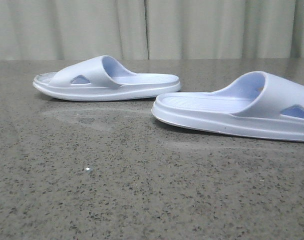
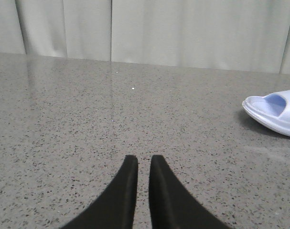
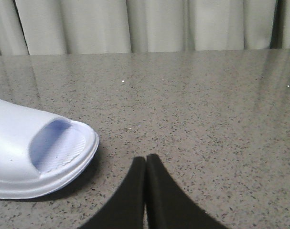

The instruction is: Insert blue slippers together front up

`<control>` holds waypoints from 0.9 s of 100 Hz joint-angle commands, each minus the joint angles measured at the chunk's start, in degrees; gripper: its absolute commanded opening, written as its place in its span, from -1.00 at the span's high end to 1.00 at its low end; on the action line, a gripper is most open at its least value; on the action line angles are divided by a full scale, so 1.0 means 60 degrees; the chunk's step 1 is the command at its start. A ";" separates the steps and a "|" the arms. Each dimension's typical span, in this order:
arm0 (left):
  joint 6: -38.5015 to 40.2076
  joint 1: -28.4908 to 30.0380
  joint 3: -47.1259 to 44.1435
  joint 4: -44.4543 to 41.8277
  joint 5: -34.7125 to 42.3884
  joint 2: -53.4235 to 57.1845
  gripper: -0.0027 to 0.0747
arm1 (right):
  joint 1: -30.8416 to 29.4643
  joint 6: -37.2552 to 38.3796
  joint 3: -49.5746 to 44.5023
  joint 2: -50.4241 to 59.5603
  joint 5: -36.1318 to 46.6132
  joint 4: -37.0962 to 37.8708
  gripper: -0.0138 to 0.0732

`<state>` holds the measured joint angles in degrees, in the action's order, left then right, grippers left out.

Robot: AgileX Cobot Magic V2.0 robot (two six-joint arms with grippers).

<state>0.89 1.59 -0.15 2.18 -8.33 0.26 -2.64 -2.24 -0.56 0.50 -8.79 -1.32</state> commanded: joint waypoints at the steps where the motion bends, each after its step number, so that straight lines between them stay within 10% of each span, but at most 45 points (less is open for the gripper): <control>1: 0.0090 0.0003 -0.0094 0.0051 0.0686 0.0071 0.89 | 0.0001 -0.0028 -0.0205 0.0209 0.0750 0.0096 0.89; 90: 0.0090 0.0003 -0.0094 0.0051 0.0704 0.0071 0.89 | 0.0001 -0.0028 -0.0205 0.0209 0.1305 0.0096 0.89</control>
<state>0.89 1.59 -0.15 2.18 -8.33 0.26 -2.64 -2.24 -0.56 0.50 -7.89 -1.32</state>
